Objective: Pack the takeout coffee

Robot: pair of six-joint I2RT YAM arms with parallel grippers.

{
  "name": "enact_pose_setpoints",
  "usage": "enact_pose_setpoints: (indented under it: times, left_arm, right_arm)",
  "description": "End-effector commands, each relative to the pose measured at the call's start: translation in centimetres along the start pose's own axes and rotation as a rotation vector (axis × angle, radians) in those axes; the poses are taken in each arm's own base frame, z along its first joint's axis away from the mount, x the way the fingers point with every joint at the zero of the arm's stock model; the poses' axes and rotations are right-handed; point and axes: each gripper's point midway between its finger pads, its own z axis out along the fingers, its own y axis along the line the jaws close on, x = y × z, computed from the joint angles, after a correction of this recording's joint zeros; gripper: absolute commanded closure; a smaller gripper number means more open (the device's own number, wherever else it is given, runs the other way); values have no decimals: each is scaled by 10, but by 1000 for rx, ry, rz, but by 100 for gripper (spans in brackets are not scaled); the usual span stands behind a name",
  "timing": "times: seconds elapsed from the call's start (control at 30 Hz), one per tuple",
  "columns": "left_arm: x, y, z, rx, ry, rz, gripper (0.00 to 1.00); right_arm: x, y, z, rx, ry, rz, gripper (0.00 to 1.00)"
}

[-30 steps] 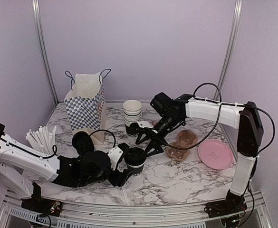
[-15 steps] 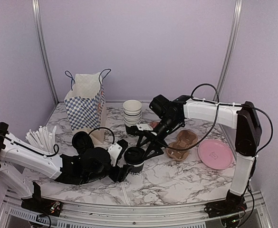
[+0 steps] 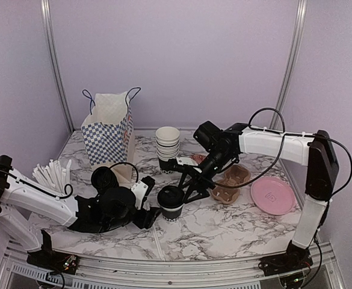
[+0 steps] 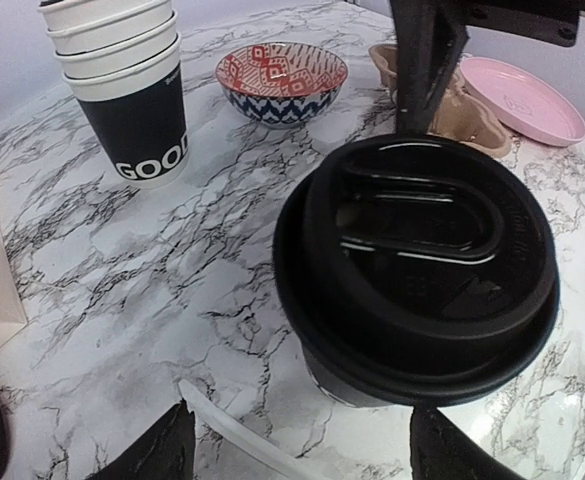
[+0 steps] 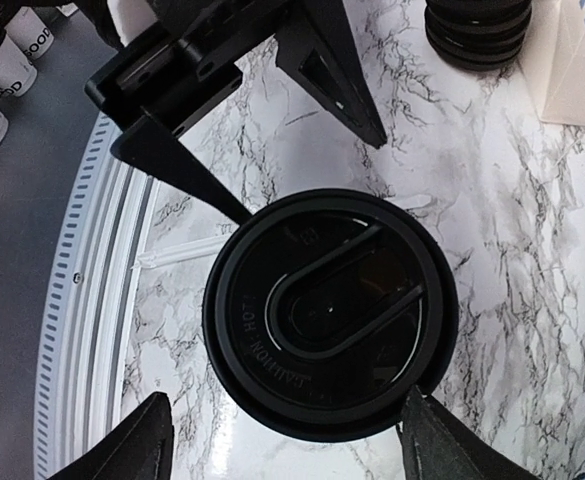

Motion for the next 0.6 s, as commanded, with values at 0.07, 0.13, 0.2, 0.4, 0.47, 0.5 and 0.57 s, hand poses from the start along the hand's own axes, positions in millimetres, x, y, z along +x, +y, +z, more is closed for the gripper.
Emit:
enact_pose_setpoints:
  times: [0.07, 0.13, 0.2, 0.4, 0.47, 0.5, 0.57]
  left_arm:
    - [-9, 19, 2, -73, -40, -47, 26]
    - [-11, 19, 3, -75, -44, -50, 26]
    - [-12, 20, 3, -76, -44, -51, 26]
    - [-12, 28, 0, -105, -53, -66, 26]
    - [-12, 30, -3, -111, -58, -81, 26]
    - [-12, 32, -5, -115, -57, -88, 26]
    - [-13, 32, -9, -109, -54, -106, 26]
  right_arm:
    - [-9, 15, -4, -16, -22, 70, 26]
    - [-10, 15, -5, -19, -24, 93, 26]
    - [-10, 17, -6, -19, -20, 115, 27]
    - [-14, 29, -18, -18, -24, 127, 28]
    - [-15, 32, -22, -17, -26, 128, 28]
    - [-16, 33, -24, -15, -29, 125, 28]
    - [-17, 34, -27, -11, -33, 126, 28]
